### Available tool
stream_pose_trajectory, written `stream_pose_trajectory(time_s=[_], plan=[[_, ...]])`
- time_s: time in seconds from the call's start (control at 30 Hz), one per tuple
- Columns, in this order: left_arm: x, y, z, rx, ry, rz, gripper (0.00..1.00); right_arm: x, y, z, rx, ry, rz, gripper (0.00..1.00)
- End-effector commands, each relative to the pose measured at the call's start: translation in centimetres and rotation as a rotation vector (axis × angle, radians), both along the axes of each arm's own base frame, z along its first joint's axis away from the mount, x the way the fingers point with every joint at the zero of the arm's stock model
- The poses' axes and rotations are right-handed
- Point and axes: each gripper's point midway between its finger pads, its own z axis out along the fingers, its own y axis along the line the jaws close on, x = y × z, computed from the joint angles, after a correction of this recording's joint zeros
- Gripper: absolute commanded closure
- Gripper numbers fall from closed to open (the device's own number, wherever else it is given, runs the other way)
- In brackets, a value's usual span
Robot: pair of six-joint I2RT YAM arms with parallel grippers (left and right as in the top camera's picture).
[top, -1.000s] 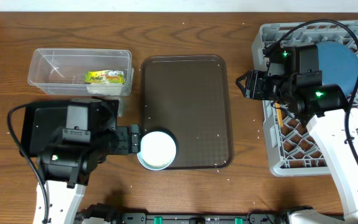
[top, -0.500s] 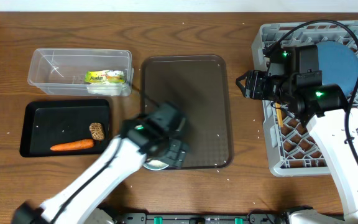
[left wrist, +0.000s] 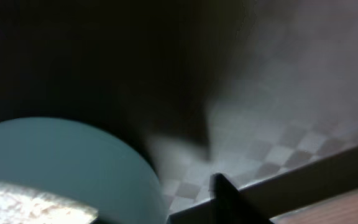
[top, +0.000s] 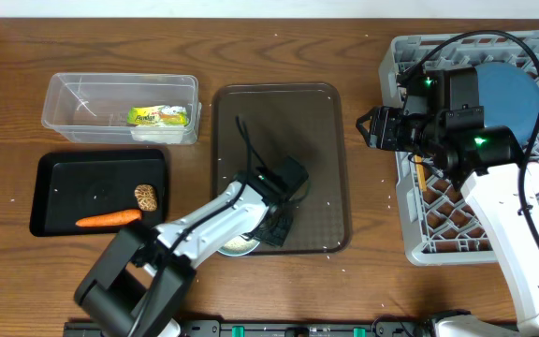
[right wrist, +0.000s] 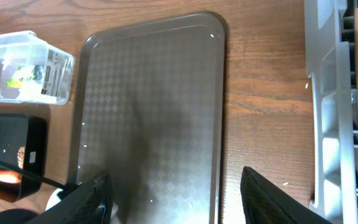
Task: Sort waste into correct bins and load items into the dishwasher rack
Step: 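Lift the rice bowl with the left gripper and carry it over the black tray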
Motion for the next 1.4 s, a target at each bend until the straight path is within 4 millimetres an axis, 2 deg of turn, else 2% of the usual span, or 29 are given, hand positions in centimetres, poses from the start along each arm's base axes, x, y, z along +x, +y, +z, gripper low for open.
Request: stream_pose_trajectory(time_s=[0.0,0.1,0.17,0.37,0.47,0.63,0.77,0.87,1.03,1.17,1.27,1.37], plan=[[-0.7,0.2,-0.8,0.008,0.035,-0.009,0.79,0.0,0.3,-0.2,-0.007,0.008,-0.003,0.39],[-0.5,0.1,-1.1,0.005,0.031,-0.048,0.81,0.0,0.3,-0.2,-0.007,0.008,-0.003,0.39],[-0.5,0.1,-1.2,0.006,0.028,-0.059,0.93,0.0,0.3,-0.2,-0.007,0.008,-0.003,0.39],[-0.2,0.0,-0.7,0.000,0.016,-0.057,0.94,-0.1,0.3,-0.3,-0.008,0.012,-0.002,0.38],[0.3,-0.5,0.8,-0.024,-0.012,-0.058,0.94,-0.1,0.3,-0.3,-0.008,0.013,-0.002,0.38],[1.3,-1.2,4.7,-0.110,-0.119,-0.075,0.94,-0.1,0.3,-0.3,-0.008,0.013,-0.003,0.38],[2.1,-0.8,7.7,-0.172,-0.201,-0.047,0.94,-0.1,0.3,-0.2,-0.008,0.012,-0.002,0.38],[2.7,0.5,9.6,-0.200,-0.248,0.001,0.94,-0.1,0.3,-0.2,-0.008,0.011,-0.003,0.38],[4.2,3.9,13.0,-0.240,-0.344,0.123,0.94,-0.1,0.3,-0.2,-0.008,0.012,-0.003,0.37],[4.9,7.5,15.0,-0.247,-0.408,0.246,0.94,-0.1,0.3,-0.2,-0.008,0.012,-0.003,0.37],[5.6,11.2,16.3,-0.245,-0.456,0.371,0.94,-0.1,0.3,-0.3,-0.008,0.013,-0.003,0.37],[6.0,13.7,17.6,-0.331,-0.480,0.441,0.94,-0.1,0.3,-0.3,-0.009,0.015,-0.003,0.37]])
